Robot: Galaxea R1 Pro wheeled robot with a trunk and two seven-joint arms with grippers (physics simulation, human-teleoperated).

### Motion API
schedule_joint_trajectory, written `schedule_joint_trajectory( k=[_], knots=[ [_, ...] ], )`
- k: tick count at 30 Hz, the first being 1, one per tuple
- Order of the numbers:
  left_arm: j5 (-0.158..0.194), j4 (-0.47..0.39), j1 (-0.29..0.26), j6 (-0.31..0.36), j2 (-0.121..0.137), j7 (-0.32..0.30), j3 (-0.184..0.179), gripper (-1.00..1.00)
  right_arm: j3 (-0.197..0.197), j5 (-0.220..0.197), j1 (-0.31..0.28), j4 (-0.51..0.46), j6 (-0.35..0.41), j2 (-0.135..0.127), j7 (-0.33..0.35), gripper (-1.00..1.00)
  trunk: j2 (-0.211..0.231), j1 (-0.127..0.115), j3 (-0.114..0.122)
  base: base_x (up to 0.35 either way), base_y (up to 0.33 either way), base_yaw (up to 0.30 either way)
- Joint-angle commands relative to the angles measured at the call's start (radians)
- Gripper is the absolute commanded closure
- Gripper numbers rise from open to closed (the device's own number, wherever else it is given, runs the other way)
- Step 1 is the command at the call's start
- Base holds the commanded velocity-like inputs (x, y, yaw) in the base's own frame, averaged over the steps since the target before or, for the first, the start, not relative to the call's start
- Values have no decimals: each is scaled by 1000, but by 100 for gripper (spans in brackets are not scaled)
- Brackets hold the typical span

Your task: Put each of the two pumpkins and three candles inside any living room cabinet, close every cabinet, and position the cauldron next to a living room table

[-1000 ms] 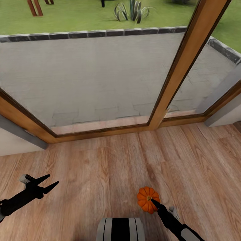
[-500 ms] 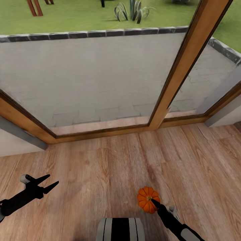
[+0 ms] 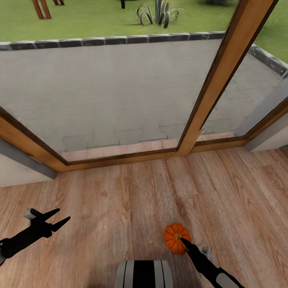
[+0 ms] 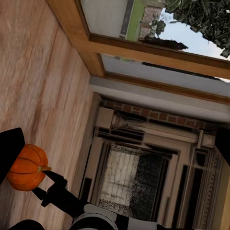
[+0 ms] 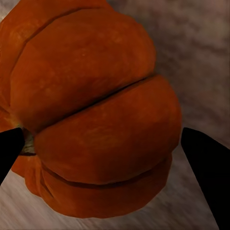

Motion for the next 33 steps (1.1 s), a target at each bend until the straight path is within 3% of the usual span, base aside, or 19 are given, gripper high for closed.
schedule_joint_trajectory(
  k=[1,16,33],
  knots=[
    [5,1,-1,11,1,-5,-7,-100,10,-4,-1,4,4,0,-18,100,0,0,-1,0,0,0],
    [5,1,-1,11,1,-5,-7,-100,10,-4,-1,4,4,0,-18,100,0,0,-1,0,0,0],
    [4,1,-1,11,1,-5,-7,-100,12,-6,-1,3,6,-1,-14,100,4,-8,65,0,0,0]
  ],
)
